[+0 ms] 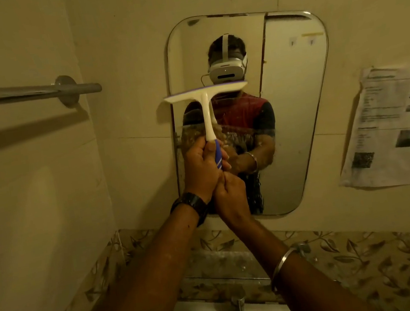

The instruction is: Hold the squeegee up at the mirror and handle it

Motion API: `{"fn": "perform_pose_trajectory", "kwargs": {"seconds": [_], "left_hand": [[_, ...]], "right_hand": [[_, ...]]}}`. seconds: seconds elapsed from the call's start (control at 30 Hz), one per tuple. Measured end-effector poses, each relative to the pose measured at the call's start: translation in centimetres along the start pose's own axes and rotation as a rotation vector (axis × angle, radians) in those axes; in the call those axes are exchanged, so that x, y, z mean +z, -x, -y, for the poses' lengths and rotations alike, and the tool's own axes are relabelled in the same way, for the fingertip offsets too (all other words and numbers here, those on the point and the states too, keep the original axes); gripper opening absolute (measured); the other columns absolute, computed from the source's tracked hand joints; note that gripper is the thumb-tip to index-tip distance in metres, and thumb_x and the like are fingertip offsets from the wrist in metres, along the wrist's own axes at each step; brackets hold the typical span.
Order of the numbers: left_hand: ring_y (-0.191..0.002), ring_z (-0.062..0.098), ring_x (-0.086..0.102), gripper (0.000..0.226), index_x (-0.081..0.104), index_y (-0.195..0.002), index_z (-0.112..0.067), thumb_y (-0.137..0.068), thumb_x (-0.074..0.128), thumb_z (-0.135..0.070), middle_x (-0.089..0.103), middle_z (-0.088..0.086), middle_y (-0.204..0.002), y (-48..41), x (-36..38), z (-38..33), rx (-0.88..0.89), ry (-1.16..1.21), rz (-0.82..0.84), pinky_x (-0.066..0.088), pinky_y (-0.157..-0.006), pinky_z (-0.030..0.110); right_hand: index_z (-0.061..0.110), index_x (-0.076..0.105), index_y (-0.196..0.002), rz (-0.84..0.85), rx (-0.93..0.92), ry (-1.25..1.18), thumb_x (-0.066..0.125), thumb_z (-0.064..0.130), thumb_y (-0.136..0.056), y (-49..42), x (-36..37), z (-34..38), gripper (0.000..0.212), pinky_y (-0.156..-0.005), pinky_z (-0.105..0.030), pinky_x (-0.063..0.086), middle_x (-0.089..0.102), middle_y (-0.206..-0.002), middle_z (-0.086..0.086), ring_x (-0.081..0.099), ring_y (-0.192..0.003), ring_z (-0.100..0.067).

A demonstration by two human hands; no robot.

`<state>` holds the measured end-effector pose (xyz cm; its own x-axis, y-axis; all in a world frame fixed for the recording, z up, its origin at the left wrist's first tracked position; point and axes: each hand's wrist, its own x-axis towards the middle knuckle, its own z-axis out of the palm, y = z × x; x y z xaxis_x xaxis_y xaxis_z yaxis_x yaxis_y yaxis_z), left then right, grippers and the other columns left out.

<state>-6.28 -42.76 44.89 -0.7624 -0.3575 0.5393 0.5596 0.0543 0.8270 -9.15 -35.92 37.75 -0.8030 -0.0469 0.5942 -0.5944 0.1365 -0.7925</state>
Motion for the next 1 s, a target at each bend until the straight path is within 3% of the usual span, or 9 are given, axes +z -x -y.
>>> {"fn": "perform_pose_trajectory", "kwargs": {"seconds": [0.23, 0.37, 0.5, 0.7, 1.0], "left_hand": [[-0.067, 0.023, 0.064, 0.023, 0.066, -0.108, -0.005, -0.109, 0.049, -0.021, 0.067, 0.013, -0.084, -3.2, 0.5, -1.9, 0.068, 0.003, -0.064, 0.060, -0.058, 0.033], [-0.062, 0.020, 0.063, 0.024, 0.067, -0.105, -0.004, -0.109, 0.050, -0.021, 0.068, 0.007, -0.078, -1.8, 0.7, 1.0, 0.013, -0.039, -0.098, 0.060, -0.059, 0.036], [-0.060, 0.020, 0.063, 0.023, 0.068, -0.096, -0.011, -0.108, 0.050, -0.020, 0.068, 0.007, -0.074, 0.9, 0.7, 5.1, -0.043, -0.085, -0.098, 0.061, -0.061, 0.040], [-0.064, 0.019, 0.064, 0.022, 0.066, -0.102, -0.012, -0.108, 0.050, -0.025, 0.068, 0.002, -0.076, 4.6, 0.8, 8.5, -0.162, -0.105, -0.074, 0.063, -0.074, 0.051], [-0.064, 0.022, 0.064, 0.022, 0.066, -0.104, -0.011, -0.110, 0.047, -0.020, 0.068, 0.002, -0.077, 1.8, 0.2, 2.2, 0.030, 0.009, -0.016, 0.061, -0.066, 0.044]], "right_hand": [[0.034, 0.056, -0.063, 0.030, -0.052, 0.022, 0.044, 0.030, -0.104, -3.6, 0.1, 2.2, 0.043, -0.052, -0.046, 0.049, 0.057, -0.060, -0.001, 0.052, -0.053, -0.021], [0.030, 0.056, -0.062, 0.053, 0.043, 0.038, 0.048, 0.030, -0.103, -2.1, 0.3, -0.8, 0.042, -0.050, -0.048, 0.050, 0.059, -0.058, -0.003, 0.053, -0.051, -0.022], [0.026, 0.054, -0.060, 0.065, 0.146, 0.059, 0.054, 0.029, -0.101, 1.0, 0.3, -4.9, 0.041, -0.048, -0.035, 0.043, 0.055, -0.053, 0.005, 0.049, -0.047, -0.013], [0.025, 0.055, -0.060, 0.085, 0.211, 0.081, 0.053, 0.033, -0.100, 4.5, -0.3, -9.2, 0.040, -0.051, -0.041, 0.044, 0.057, -0.056, -0.003, 0.049, -0.050, -0.019], [0.024, 0.052, -0.065, 0.014, -0.030, 0.015, 0.046, 0.012, -0.105, 1.2, -0.7, -2.2, 0.042, -0.050, -0.036, 0.043, 0.056, -0.059, -0.001, 0.049, -0.051, -0.011]]}}
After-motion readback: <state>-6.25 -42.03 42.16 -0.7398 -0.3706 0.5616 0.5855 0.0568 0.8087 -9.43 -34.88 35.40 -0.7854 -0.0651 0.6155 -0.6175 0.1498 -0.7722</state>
